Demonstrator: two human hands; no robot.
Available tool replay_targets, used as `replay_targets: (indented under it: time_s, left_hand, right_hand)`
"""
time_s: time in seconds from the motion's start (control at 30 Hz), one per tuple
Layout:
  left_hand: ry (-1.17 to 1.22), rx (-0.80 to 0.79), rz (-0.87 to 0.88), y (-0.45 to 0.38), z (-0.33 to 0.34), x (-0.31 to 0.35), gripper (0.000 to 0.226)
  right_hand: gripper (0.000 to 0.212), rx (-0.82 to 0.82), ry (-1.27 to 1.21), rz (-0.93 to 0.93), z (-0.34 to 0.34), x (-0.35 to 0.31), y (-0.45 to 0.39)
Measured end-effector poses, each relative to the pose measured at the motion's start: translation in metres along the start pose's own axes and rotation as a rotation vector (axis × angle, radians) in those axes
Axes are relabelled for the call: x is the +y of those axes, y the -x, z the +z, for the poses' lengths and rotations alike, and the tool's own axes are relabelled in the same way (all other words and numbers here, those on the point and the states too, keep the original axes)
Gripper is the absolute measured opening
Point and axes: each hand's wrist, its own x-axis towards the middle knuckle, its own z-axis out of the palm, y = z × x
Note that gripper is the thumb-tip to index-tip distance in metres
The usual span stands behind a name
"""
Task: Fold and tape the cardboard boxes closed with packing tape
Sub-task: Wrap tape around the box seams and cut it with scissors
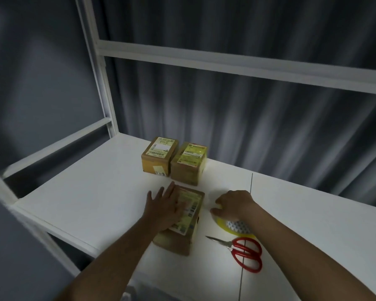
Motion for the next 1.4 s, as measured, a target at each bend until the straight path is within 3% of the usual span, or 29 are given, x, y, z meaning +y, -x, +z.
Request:
replay_targets:
  time_s: [0.03,0.2,0.37,0.5,0.6,0.7,0.77,0.93,1.0,1.07,1.1,1.17,1.23,1.4]
  left_hand:
    - [-0.002,-0.002,-0.029,-0.003,-0.001,0.007,0.087]
    - [0.331,0.085,-0.22,-0.024,-0.004,0.027,0.083]
    - [0.537,0.116,-0.198,-0.027,-0.004,0.018,0.089]
    - [0.906,-0.195,-0.359,-0.029,-0.008,-0.006,0.105]
    - [0.894,-0.36,-0.273,-0.023,-0.008,-0.009,0.084]
    - [1.071,-0.299,-0.151,-0.019,-0.006,0.002,0.07]
    - [1.121,-0.204,-0.1,-0.018,-0.012,0.007,0.062]
    - [1.117,-0.014,0.01,-0.018,-0.031,0.021,0.036]
    - [1.079,0.119,-0.061,-0.023,-0.039,0.021,0.059]
    - [0.82,0.275,-0.115,-0.033,-0.046,0.021,0.102]
    - [0.705,0.313,-0.106,-0.035,-0.049,0.025,0.112]
    - [0.514,0.359,-0.05,-0.035,-0.053,0.038,0.116]
    - [0.39,0.373,-0.015,-0.034,-0.053,0.048,0.115]
    - [0.396,0.363,-0.092,-0.029,-0.042,0.045,0.109]
  right_hand:
    - [0.063,-0.011,0.049,-0.006,0.001,-0.003,-0.001]
    - [0.062,-0.018,0.136,-0.024,0.002,-0.013,-0.008]
    - [0.076,-0.04,-0.135,0.072,-0.008,0.016,0.001]
    - [0.071,-0.087,-0.467,0.132,-0.006,0.043,0.01]
    - [0.053,-0.085,-0.606,0.105,0.001,0.054,0.01]
    - [0.049,-0.036,-0.664,0.119,0.009,0.058,0.012]
    - [0.036,0.035,-0.721,0.119,0.017,0.062,0.012]
    - [0.017,0.227,-0.867,0.082,0.028,0.068,0.013]
    - [0.017,0.319,-0.825,0.076,0.033,0.067,0.012]
    - [0.007,0.379,-0.802,0.086,0.039,0.065,0.012]
    - [0.012,0.396,-0.779,0.093,0.044,0.062,0.012]
    - [0.038,0.414,-0.677,0.127,0.059,0.051,0.012]
    - [0.051,0.491,-0.613,0.168,0.077,0.038,0.012]
    - [0.047,0.474,-0.484,0.371,0.098,0.021,0.017]
